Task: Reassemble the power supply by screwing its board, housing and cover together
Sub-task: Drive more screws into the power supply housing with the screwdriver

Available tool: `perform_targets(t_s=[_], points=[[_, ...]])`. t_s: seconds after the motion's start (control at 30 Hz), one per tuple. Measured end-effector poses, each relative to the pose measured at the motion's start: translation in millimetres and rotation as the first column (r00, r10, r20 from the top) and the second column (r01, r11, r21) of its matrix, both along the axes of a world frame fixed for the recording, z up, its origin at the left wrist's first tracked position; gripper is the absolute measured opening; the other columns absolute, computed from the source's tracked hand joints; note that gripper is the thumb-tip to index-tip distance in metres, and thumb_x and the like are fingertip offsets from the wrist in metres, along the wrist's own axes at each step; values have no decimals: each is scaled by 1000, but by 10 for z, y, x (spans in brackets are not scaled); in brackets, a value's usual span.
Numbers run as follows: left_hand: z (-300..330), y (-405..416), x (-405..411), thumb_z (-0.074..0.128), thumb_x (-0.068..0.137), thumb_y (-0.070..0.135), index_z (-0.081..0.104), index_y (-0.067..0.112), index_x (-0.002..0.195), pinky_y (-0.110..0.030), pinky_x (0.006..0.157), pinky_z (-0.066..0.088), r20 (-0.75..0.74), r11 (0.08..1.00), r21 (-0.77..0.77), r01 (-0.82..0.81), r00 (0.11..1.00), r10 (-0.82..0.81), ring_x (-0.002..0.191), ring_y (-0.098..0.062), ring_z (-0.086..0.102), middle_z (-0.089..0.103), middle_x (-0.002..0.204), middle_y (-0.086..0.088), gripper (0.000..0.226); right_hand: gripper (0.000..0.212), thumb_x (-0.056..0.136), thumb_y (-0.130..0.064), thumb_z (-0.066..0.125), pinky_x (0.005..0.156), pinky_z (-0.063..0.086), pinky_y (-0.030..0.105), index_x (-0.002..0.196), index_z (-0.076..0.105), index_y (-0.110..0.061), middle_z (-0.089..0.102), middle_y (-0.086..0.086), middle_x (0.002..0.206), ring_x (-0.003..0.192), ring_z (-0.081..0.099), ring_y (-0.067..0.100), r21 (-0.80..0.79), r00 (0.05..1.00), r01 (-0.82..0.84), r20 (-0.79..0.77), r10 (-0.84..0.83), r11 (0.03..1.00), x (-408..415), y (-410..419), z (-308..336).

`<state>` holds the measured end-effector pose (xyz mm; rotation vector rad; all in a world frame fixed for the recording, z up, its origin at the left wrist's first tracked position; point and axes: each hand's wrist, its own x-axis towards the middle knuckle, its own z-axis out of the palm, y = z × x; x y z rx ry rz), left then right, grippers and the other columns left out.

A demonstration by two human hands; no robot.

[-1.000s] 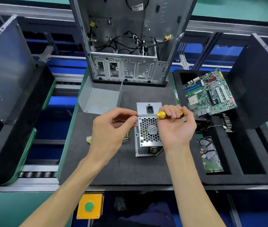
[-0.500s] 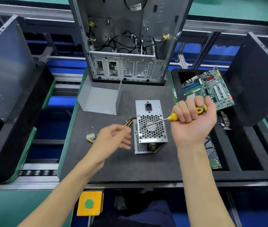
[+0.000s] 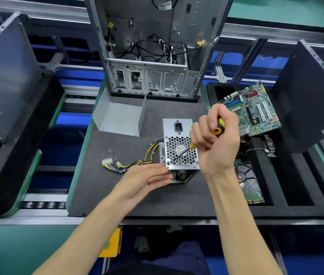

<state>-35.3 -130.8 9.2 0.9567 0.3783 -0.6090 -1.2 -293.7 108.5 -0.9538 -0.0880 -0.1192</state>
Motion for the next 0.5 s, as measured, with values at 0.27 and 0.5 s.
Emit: perform_targets(t_s=[0.27,0.5], points=[[0,-7,-7,75,83,6,79,2,99,-32,82,60,29,999,27,22,999,-23,102,-33,73,74,108,-23,17,38,97,-27,39,44,10,26,60,38,-22,22,-10,45,40,14,8,-49,999,-49,-16,48,998,2,61,-69],[-39,-5,-5,79,79,7,80,3,96,-34,82,60,30,1000,12,7,1000,-7,102,-36,72,73,106,-25,17,39,99,-36,41,46,22,24,64,53,-22,30,-9,50,44,23,12,-220,994,-81,49,94,972,-15,176,-70]])
